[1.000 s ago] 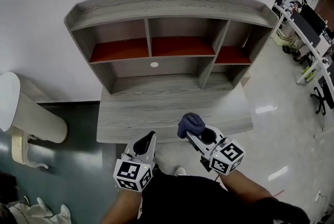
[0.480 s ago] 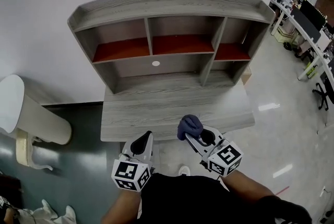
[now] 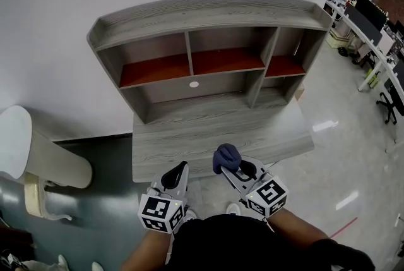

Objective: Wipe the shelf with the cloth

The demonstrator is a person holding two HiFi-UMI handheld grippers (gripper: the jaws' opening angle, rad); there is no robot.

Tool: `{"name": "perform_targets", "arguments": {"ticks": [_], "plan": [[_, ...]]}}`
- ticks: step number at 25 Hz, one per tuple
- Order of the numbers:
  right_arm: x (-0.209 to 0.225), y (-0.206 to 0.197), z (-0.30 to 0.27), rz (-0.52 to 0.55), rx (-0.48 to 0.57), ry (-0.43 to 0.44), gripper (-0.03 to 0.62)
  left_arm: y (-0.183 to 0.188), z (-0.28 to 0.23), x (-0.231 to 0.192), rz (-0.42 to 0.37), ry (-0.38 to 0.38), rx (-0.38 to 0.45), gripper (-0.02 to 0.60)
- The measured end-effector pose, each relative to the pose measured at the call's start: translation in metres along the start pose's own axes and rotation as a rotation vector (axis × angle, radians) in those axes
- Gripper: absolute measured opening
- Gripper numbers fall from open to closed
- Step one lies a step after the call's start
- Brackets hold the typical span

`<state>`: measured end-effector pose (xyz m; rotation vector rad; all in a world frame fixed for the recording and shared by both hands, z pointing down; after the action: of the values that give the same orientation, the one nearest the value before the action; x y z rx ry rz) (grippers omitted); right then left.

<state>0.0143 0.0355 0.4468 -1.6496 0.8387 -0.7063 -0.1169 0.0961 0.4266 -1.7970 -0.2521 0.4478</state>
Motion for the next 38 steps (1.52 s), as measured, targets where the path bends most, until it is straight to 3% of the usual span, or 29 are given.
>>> {"name": "perform_targets", "arguments": {"ticks": [12, 38], "plan": [[-0.016, -0.004, -0.019, -0.015, -0.035, -0.054, 0.126, -0.002, 0.01, -0.023, -0.001, -0.04, -0.009, 0.009], [-0.02, 0.003, -0.023, 0.001, -0.019, -0.039, 0.124, -0.002, 0.014, -0.023, -0.006, -0.039, -0.017, 0.009]]}}
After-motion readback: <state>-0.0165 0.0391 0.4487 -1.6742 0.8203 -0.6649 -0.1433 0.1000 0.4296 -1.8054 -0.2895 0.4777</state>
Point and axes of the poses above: the fingertips, and each gripper's own axes: z backward along the fingers, x to its right, y out of its top, the point moved 3 cm from there along z, backward along the fingers, and after that the axes turned 15 degrees about -y, right-handed, at the moved point
